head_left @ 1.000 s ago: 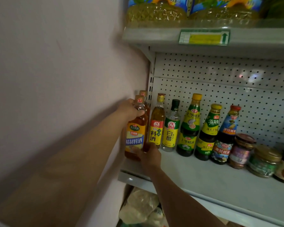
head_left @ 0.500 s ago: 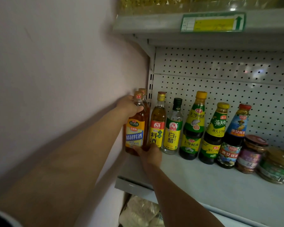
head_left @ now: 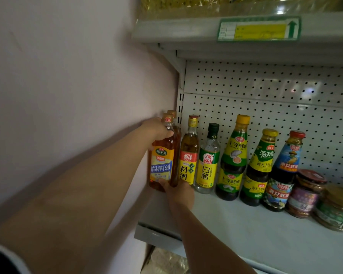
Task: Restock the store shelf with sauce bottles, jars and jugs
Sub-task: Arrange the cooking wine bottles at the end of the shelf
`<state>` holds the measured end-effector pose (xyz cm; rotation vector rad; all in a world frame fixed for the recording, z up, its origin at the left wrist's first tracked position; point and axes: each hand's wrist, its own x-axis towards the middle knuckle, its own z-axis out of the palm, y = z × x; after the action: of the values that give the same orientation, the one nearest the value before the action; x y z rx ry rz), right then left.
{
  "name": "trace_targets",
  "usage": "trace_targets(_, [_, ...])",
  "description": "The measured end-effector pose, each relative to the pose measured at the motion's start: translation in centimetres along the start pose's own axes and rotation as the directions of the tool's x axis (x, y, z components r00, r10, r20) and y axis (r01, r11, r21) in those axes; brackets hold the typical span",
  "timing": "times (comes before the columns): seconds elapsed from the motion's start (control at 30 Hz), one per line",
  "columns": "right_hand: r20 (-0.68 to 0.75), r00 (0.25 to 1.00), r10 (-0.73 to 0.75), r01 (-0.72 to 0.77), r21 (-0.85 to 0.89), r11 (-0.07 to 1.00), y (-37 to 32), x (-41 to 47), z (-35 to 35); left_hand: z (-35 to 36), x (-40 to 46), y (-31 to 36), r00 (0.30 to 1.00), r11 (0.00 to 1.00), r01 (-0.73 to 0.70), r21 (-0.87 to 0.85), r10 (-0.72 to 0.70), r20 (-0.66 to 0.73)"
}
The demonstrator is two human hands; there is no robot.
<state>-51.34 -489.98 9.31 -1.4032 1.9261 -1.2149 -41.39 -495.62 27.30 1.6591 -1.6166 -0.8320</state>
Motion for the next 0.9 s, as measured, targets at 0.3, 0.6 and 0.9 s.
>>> trace_targets(0.3, [0.009,0.999,0.052,-0.052,-0.017,0.999,0.1,0.9,0.4,0.5,1.1,0.9,0.991,0.992,0.129,0.012,-0.129,0.038])
trace_targets(0.6, [-0.024,0.986,0.164,-0.166,-0.085,0.983,-0.2,2.2,1.1,1.2,2.0,0.5,0.997,0.997,0.070,0.026,-0.069,-0.030])
trace_targets(0.9, [-0.045,0.976,0.213,-0.217,-0.155,0.964,-0.8,2.7,1.4,1.9,3.3,0.6,0.998,1.000,0.020,-0.003,-0.020,-0.054])
